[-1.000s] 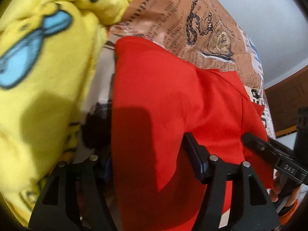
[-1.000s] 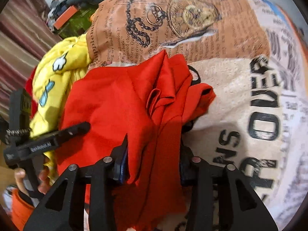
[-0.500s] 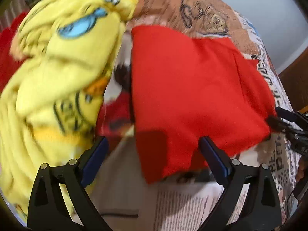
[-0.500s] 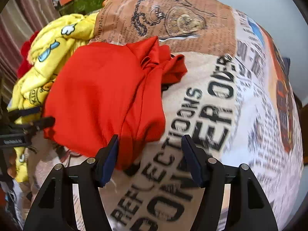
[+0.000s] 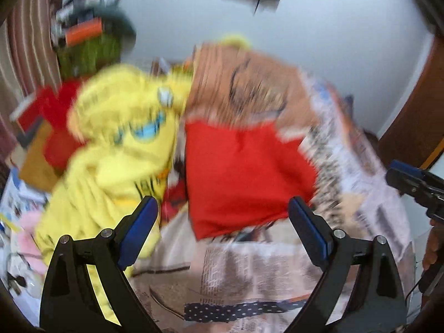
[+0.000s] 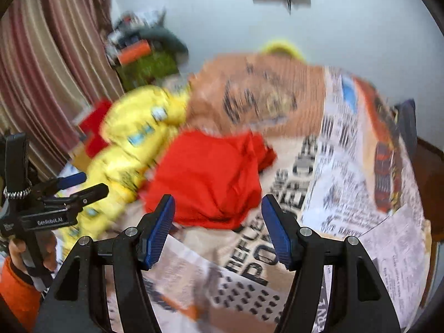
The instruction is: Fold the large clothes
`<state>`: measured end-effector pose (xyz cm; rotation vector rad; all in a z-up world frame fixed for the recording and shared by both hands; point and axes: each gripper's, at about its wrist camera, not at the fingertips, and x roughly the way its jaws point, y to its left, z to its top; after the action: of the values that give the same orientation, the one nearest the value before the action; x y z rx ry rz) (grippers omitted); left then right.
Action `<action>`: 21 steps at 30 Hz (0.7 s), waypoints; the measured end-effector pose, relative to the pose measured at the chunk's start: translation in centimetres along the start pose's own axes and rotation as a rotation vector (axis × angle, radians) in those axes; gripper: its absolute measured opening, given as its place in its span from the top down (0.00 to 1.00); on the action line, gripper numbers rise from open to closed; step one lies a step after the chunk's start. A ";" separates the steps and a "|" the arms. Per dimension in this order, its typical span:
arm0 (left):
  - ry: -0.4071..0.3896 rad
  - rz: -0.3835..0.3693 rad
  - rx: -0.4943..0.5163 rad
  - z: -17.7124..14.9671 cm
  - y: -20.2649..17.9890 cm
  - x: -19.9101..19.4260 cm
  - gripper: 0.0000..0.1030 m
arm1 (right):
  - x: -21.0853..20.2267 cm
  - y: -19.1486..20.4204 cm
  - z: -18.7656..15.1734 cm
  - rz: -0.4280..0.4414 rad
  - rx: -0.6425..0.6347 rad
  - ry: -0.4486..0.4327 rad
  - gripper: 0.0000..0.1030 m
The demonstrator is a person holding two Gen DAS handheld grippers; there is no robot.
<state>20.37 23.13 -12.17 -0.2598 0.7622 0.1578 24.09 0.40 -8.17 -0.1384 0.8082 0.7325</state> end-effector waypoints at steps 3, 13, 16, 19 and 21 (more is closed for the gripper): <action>-0.137 -0.017 0.043 1.1 -1.8 -5.9 0.07 | -4.7 1.5 0.7 0.038 -0.002 -0.121 0.41; -0.527 -0.073 0.092 -0.4 -5.9 -21.4 0.07 | -17.1 6.8 -0.9 0.073 -0.084 -0.455 0.41; -0.596 -0.073 0.095 -2.0 -6.4 -23.8 0.07 | -18.9 7.9 -2.0 0.088 -0.102 -0.509 0.41; -0.654 -0.039 0.104 -3.6 -7.2 -25.3 0.07 | -19.6 8.3 -3.2 0.080 -0.105 -0.541 0.41; -0.669 -0.029 0.111 -4.7 -7.4 -26.0 0.07 | -19.9 8.6 -3.8 0.066 -0.106 -0.559 0.41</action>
<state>0.48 13.43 4.02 -0.0984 0.1021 0.1611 7.00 -5.42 4.43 0.0018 0.2422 0.8250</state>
